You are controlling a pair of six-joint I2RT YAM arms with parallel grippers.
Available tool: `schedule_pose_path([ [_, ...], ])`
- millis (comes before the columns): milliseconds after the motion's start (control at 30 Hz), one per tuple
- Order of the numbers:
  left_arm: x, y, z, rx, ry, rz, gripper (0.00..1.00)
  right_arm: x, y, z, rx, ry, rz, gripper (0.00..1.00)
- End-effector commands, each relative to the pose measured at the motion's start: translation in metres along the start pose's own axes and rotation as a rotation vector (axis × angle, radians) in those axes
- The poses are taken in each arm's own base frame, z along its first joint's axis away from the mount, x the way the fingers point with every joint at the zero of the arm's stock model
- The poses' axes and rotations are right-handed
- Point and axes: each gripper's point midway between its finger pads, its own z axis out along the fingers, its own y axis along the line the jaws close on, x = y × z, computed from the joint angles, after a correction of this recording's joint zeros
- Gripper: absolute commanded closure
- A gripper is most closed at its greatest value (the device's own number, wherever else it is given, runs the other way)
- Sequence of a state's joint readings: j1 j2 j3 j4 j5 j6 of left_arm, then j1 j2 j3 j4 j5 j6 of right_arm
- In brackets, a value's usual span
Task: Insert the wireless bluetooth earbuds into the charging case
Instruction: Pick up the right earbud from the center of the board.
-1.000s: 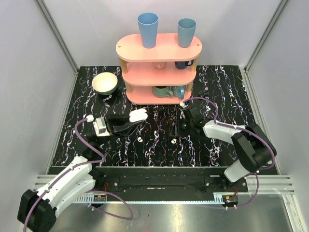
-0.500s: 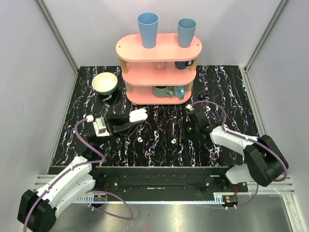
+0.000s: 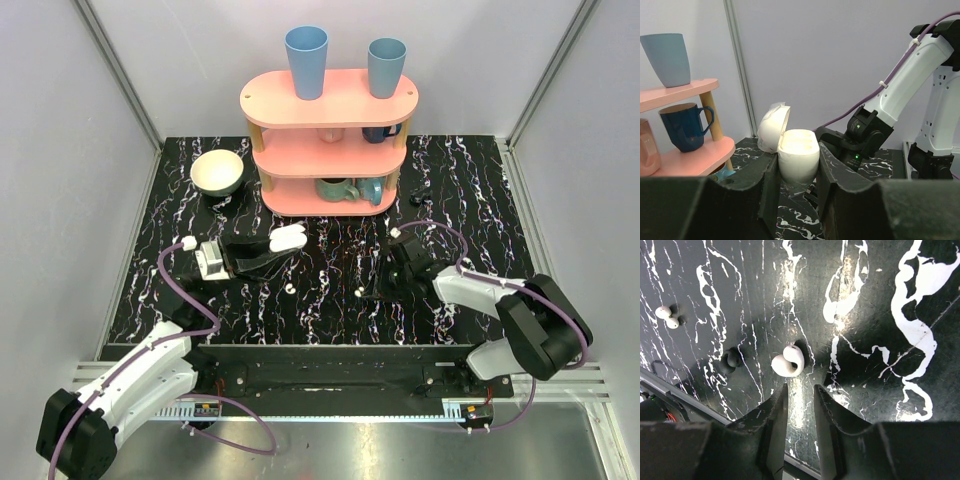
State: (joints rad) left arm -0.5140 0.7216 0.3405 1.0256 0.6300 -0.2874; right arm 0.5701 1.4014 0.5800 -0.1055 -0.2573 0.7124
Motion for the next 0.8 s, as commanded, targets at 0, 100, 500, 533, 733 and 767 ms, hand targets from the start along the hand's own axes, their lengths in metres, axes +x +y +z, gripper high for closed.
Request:
schedule_pose_path([
  [0,-0.025,-0.004,0.007,0.030,-0.061,0.061,1.00,-0.008,0.013,0.005,-0.046,-0.011,0.017,0.66],
  [100,-0.023,-0.003,0.006,0.025,-0.056,0.062,1.00,-0.007,0.013,0.006,-0.053,-0.011,0.020,0.65],
  [500,-0.023,-0.003,0.006,0.026,-0.053,0.063,1.00,-0.018,0.018,0.017,-0.068,-0.045,0.024,0.62],
  [533,-0.023,-0.004,0.006,0.029,-0.055,0.063,1.00,-0.020,0.020,0.017,-0.073,-0.048,0.022,0.62],
  [733,-0.023,-0.004,0.006,0.026,-0.054,0.063,1.00,-0.023,0.021,0.020,-0.070,-0.049,0.026,0.64],
  [767,-0.023,-0.004,0.006,0.026,-0.054,0.062,1.00,-0.023,0.021,0.020,-0.071,-0.050,0.024,0.65],
])
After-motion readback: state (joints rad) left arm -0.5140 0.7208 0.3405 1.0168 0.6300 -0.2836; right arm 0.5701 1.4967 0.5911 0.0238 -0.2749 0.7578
